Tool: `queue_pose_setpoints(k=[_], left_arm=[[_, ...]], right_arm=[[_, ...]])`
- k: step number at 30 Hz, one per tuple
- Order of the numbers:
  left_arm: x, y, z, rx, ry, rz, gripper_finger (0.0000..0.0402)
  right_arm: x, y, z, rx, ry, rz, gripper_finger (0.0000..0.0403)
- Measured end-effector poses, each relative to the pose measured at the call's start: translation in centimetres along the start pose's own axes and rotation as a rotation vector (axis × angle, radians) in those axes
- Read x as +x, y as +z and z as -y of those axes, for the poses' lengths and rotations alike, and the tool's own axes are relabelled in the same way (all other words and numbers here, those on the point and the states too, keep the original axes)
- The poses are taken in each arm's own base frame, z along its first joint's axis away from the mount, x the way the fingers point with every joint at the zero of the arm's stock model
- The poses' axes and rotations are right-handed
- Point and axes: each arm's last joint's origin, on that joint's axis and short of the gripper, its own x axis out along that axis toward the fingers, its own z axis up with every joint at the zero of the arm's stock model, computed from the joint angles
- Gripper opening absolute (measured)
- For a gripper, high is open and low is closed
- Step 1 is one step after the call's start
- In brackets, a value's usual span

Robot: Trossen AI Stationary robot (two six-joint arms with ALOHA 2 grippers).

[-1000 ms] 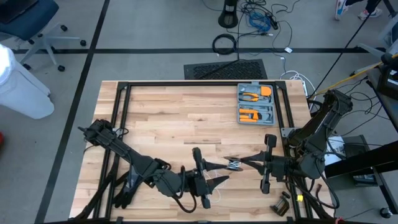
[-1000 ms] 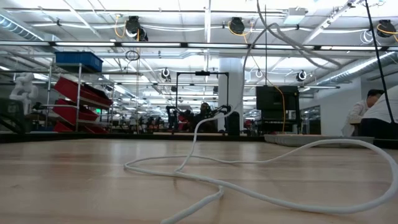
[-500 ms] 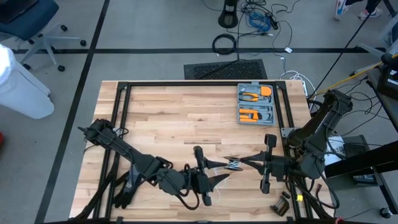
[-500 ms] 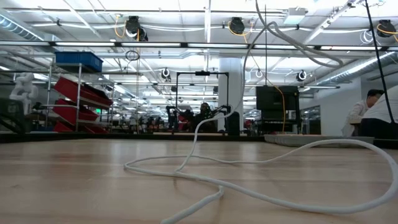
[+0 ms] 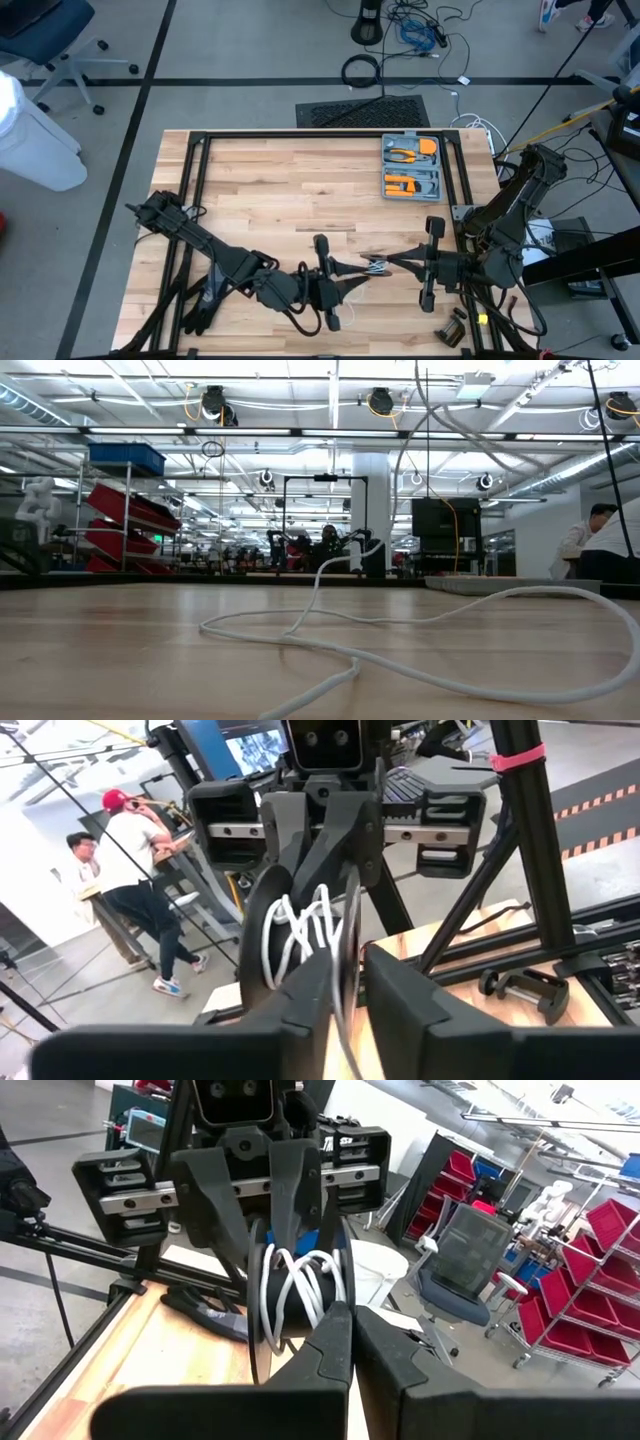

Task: Coil cords
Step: Coil the white wire onto the spool

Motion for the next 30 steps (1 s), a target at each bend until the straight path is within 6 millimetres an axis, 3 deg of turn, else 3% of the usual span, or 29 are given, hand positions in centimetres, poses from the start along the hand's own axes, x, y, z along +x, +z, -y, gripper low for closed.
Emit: queue_pose_setpoints(k=[6,15,30], left_arm=[[0.0,0.0,0.0,0.001,-0.007,0.001,0.0011],[0.0,0.0,0.0,0.002,-0.007,0.001,0.0006],[-0.2,-0.7,0.4,0.131,-0.005,-0.070,0.0001]], right_arm=[[0.0,0.0,0.0,-0.004,0.000,0.000,0.0000],[0.0,0.0,0.0,-0.009,-0.001,-0.001,0.0003],[-1.4,0.1,-0.7,-0.087,0.005,-0.002,0.0077]])
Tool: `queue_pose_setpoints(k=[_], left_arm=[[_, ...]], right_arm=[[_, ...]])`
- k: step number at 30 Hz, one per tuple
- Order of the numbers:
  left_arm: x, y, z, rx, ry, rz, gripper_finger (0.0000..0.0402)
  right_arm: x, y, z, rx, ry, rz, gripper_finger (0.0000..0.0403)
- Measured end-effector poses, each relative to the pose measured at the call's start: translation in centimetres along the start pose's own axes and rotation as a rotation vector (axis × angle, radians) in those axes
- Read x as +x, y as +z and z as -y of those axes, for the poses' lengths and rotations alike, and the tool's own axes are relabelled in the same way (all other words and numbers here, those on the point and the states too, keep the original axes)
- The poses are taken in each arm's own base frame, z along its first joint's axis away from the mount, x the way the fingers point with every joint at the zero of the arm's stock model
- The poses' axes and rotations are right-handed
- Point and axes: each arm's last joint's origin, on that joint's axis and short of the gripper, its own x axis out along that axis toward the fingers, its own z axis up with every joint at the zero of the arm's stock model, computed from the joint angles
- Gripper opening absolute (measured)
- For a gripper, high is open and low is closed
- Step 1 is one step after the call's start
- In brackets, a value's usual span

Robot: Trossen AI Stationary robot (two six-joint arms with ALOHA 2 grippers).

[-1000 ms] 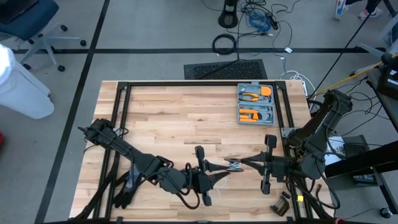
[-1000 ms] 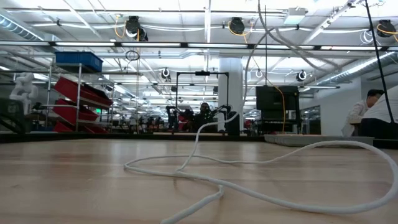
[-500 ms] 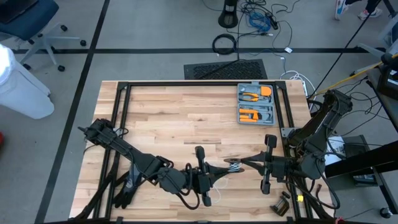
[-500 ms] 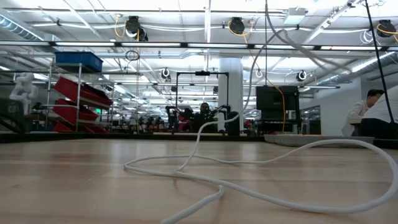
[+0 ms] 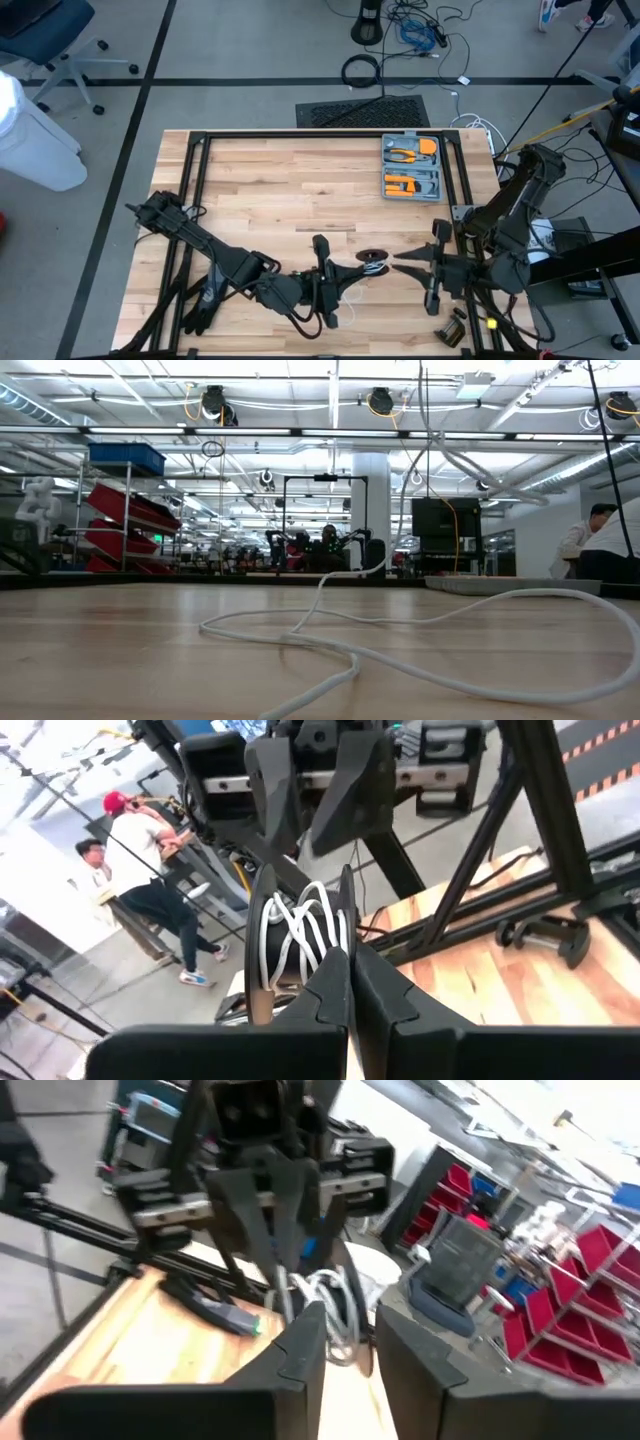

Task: Coil cords
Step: Coil the white wire onto the spool

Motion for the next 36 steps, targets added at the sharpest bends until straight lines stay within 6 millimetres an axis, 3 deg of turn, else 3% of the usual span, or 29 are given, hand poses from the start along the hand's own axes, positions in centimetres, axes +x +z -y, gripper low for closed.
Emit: queue_pose_setpoints(k=[11,24,36], left_arm=[[-0.9,0.5,0.9,0.113,-0.040,0.027,0.0000],[-0.9,0.6,1.1,0.114,-0.084,0.054,0.0000],[-1.0,0.6,1.1,0.118,-0.087,0.051,0.0003]], right_arm=[[0.1,-0.2,-0.2,-0.049,0.036,-0.002,0.0120],[2.1,-0.9,-0.4,-0.089,0.046,-0.020,0.0103],[1.7,-0.5,-0.5,-0.107,0.053,0.009,0.0102]])
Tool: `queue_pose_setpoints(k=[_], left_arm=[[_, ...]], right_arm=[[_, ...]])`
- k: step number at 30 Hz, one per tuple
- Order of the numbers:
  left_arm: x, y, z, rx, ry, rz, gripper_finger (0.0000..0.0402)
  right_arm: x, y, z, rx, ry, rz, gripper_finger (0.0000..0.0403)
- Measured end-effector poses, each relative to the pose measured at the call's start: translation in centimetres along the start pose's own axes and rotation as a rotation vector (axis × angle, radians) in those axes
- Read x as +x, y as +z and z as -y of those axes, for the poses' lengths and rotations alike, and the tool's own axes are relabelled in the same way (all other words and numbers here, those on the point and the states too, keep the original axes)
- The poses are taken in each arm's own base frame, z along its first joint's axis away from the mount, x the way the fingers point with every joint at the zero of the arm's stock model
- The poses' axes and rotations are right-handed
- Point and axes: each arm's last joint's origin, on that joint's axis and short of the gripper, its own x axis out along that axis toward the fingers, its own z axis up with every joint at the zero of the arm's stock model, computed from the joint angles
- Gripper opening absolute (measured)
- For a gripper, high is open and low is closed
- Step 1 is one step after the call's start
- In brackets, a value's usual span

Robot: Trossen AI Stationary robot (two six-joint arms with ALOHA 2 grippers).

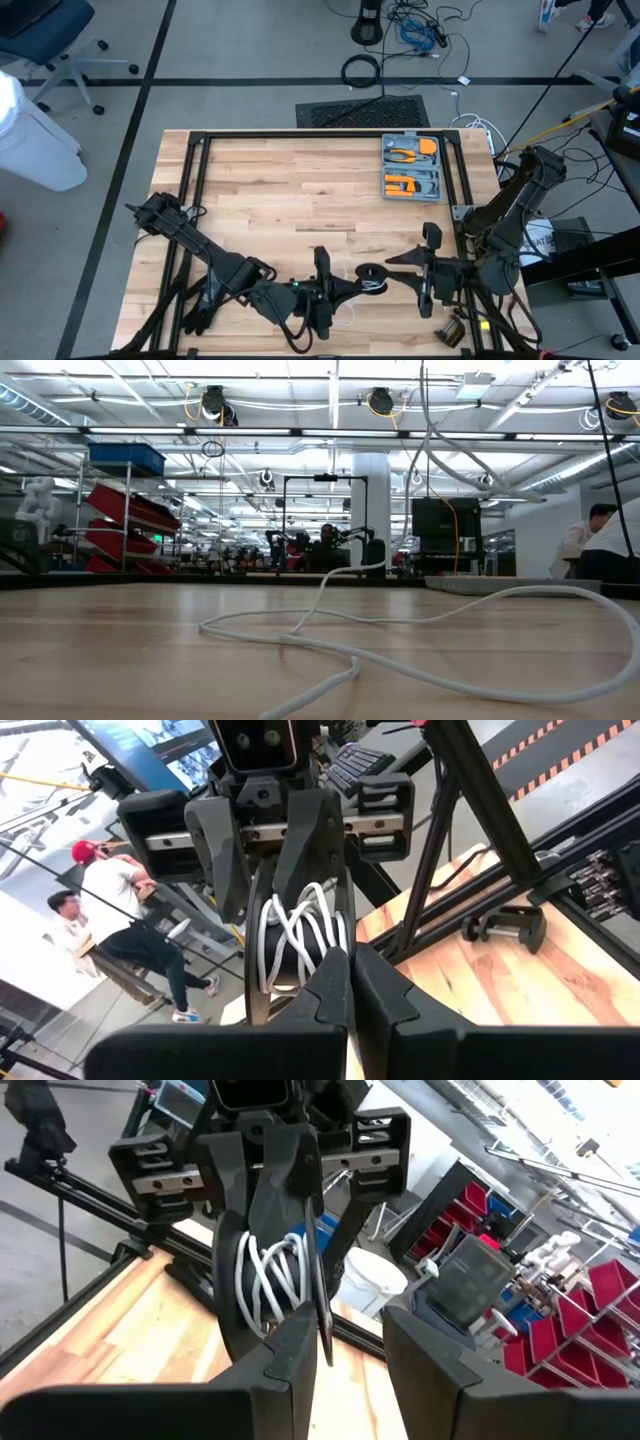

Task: Coil cords
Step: Coil the white wire onto the spool

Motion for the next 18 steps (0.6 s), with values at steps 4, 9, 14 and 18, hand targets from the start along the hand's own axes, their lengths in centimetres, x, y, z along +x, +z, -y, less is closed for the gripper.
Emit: queue_pose_setpoints(k=[4,9,14,18], left_arm=[[0.00,0.01,-0.01,-0.001,0.001,0.000,0.0004],[0.00,0.05,-0.03,-0.004,0.003,0.004,0.0005],[-0.02,0.06,-0.01,-0.004,0.004,0.003,0.0005],[0.00,0.06,-0.03,-0.004,0.001,0.006,0.0006]], right_arm=[[0.08,0.02,-0.07,-0.001,0.037,0.017,0.0102],[0.40,-0.10,-0.14,-0.005,0.057,0.022,0.0098],[0.45,-0.11,-0.09,-0.005,0.055,0.021,0.0061],[0.45,-0.16,-0.13,-0.010,0.059,0.019,0.0016]])
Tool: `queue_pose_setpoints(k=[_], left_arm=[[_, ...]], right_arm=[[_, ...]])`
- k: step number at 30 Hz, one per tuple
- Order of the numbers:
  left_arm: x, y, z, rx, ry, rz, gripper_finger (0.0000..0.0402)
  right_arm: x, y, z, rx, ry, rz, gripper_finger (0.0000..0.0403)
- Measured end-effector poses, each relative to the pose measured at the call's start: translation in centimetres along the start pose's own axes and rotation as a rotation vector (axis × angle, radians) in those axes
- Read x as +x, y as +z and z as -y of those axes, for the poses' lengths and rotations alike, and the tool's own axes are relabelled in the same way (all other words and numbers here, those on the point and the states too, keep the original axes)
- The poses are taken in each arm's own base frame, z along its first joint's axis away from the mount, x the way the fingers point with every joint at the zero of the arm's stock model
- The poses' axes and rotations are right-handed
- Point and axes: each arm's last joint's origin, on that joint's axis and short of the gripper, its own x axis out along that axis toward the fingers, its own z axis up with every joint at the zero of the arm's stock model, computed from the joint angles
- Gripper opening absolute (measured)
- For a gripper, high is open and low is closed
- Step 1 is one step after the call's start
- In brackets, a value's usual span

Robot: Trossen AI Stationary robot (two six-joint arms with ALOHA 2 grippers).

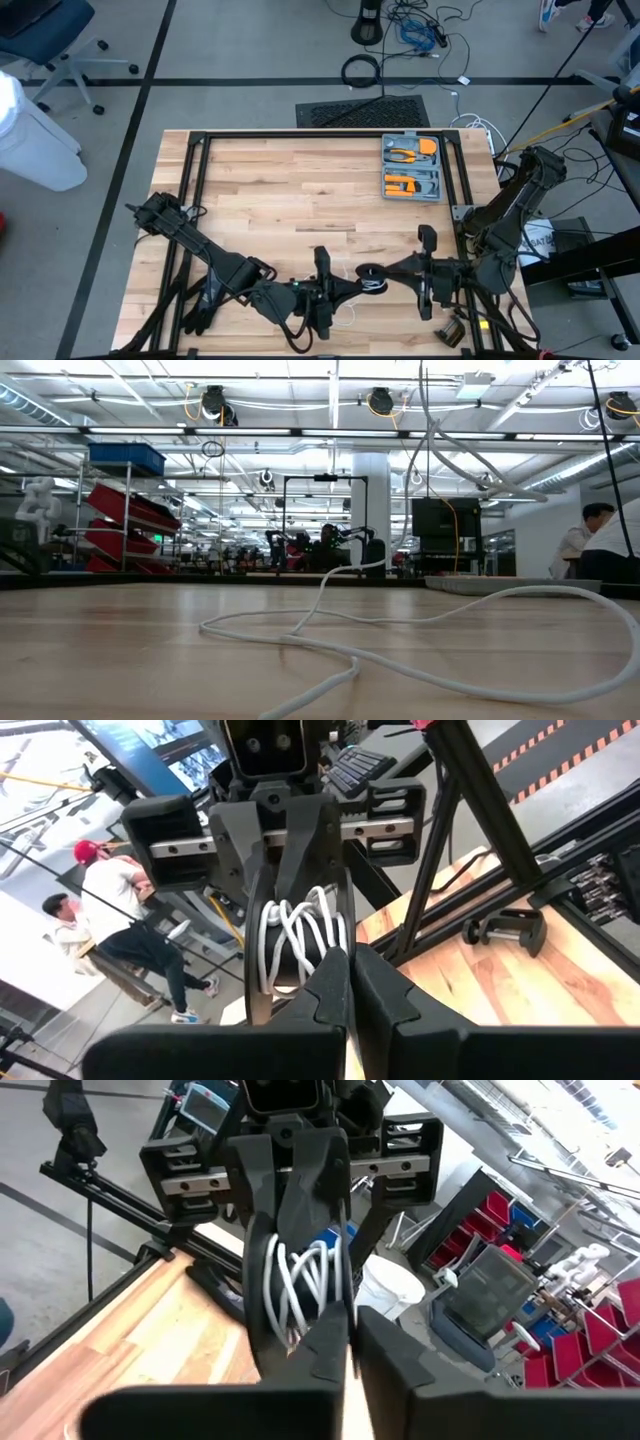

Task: Coil cords
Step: Coil the white wire onto the spool

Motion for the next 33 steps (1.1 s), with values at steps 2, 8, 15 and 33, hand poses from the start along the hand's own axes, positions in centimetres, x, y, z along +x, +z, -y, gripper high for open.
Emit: queue_pose_setpoints(k=[2,8,15,33], left_arm=[[0.0,0.0,0.0,-0.001,-0.010,0.007,0.0006],[0.0,0.1,0.0,-0.012,-0.017,0.022,0.0006],[0.0,0.2,0.0,-0.038,-0.018,0.029,0.0031],[-2.4,2.2,0.7,-0.021,0.247,-0.031,0.0142]], right_arm=[[0.0,0.0,0.0,0.000,0.002,0.001,0.0004],[0.0,0.0,0.0,0.000,0.002,0.001,0.0001],[0.0,0.1,0.1,0.010,-0.009,0.002,0.0001],[-1.3,0.9,1.8,0.176,-0.167,-0.005,0.0000]])
